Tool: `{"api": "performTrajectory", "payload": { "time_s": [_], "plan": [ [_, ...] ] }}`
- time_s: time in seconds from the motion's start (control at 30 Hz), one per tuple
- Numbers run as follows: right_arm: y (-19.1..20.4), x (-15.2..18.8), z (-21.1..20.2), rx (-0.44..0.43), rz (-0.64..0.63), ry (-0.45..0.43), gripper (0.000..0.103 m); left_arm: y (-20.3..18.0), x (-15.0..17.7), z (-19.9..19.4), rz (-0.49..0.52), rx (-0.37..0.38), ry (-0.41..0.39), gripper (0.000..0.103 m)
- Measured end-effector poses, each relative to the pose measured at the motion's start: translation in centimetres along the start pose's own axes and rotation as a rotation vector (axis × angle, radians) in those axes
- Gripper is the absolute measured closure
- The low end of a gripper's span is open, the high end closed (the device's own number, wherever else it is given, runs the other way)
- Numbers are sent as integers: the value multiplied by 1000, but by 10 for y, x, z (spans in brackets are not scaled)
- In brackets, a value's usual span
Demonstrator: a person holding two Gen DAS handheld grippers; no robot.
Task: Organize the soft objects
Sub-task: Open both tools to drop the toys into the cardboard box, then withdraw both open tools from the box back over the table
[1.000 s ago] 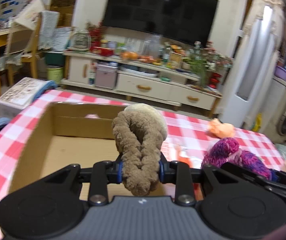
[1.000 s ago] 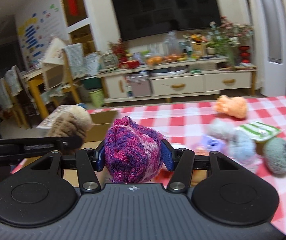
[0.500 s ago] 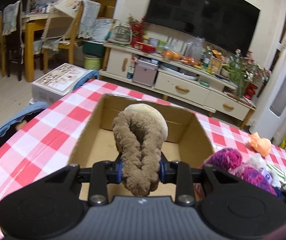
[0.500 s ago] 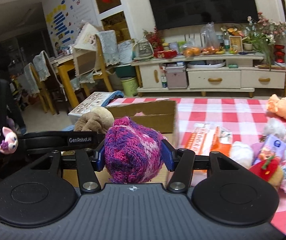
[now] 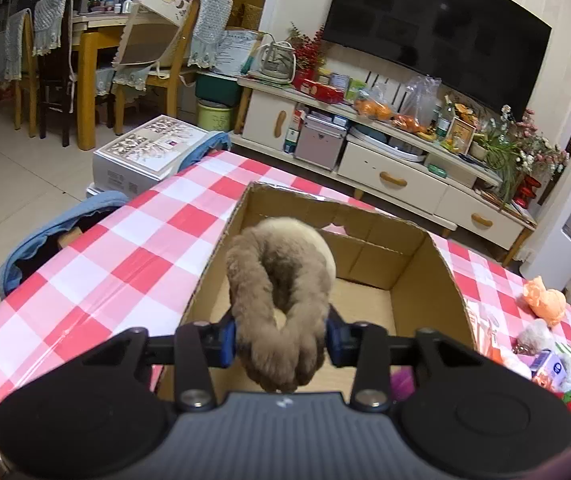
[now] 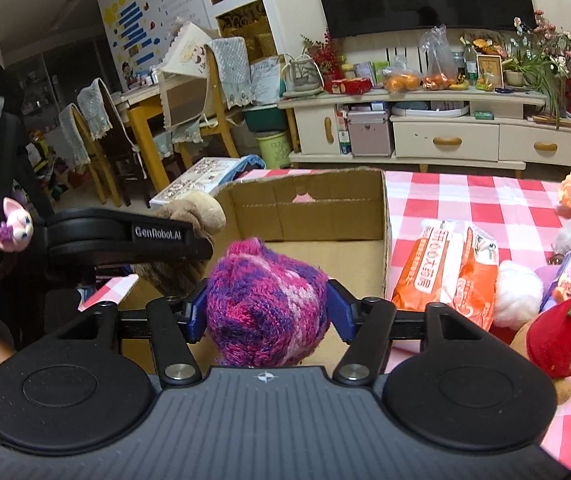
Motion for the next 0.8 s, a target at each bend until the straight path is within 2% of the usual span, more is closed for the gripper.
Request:
{"api": "performTrajectory", "payload": {
  "time_s": [0.03, 0.2, 0.8],
  "plan": [
    [-2, 0, 1, -1, 3, 1, 13, 0, -1, 0, 0, -5, -5, 53],
    [-6, -4, -6, 18, 4, -25, 3, -2, -6, -6, 10, -20, -41, 37],
    [-29, -10, -30, 130, -21, -119, 3, -39, -4, -9, 49, 22, -60, 28]
  ]
}}
Point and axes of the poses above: each gripper's, at about its wrist camera, not at the fingertips, and z roughly the way its jaws point, y to its left, x to its underside, the point moved 10 cm from there along z, roughly the way its jaws point, and after that the axes turned 5 degrees about -y, right-handed, at the moved point
